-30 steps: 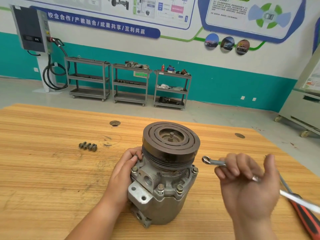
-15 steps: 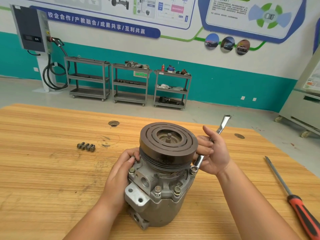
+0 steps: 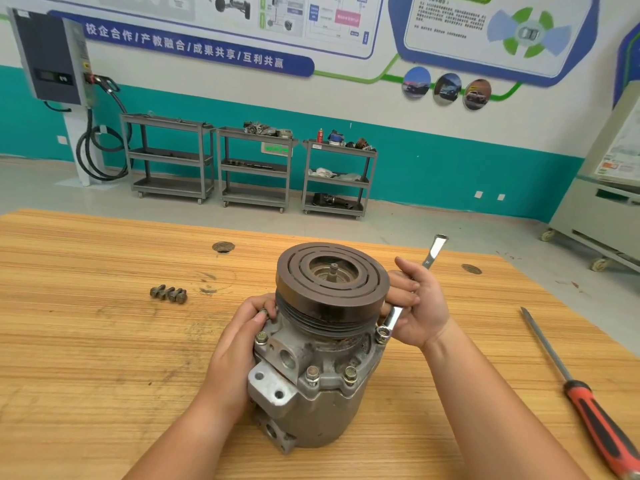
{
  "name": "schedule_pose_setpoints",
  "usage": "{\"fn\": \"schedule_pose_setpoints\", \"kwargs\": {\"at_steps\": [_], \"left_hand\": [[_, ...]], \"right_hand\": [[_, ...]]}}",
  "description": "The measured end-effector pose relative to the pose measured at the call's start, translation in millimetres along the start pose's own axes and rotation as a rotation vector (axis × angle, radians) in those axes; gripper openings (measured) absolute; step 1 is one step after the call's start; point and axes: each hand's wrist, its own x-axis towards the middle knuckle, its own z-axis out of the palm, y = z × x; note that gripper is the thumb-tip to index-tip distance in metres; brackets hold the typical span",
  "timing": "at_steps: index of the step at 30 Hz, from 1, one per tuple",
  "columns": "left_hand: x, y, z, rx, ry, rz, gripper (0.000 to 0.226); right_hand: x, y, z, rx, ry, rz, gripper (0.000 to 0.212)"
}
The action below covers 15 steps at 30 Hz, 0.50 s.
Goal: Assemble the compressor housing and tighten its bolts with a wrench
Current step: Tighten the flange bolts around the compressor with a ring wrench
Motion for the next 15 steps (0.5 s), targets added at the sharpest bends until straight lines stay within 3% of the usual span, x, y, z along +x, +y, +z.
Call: {"fn": "schedule_pose_setpoints", "kwargs": {"at_steps": [5,12,15], "left_hand": [[0.0,-0.3,-0.2,0.006,0.001,0.001,0.024],[0.3,0.5,-0.3,-0.003,0.02,-0.027,0.022],[-0.4,1.3,0.5,0.006,0.024,-0.019,0.021]], "right_hand": [[-22.1,2.2,19.2,-0.17,0.207,-0.171,0.05],[-53.1,56.2,52.0,-0.306,0.64,-0.709,0.043],[-55.4,91.9,64.5,-0.519,0.792,-0.914,0.04]]}}
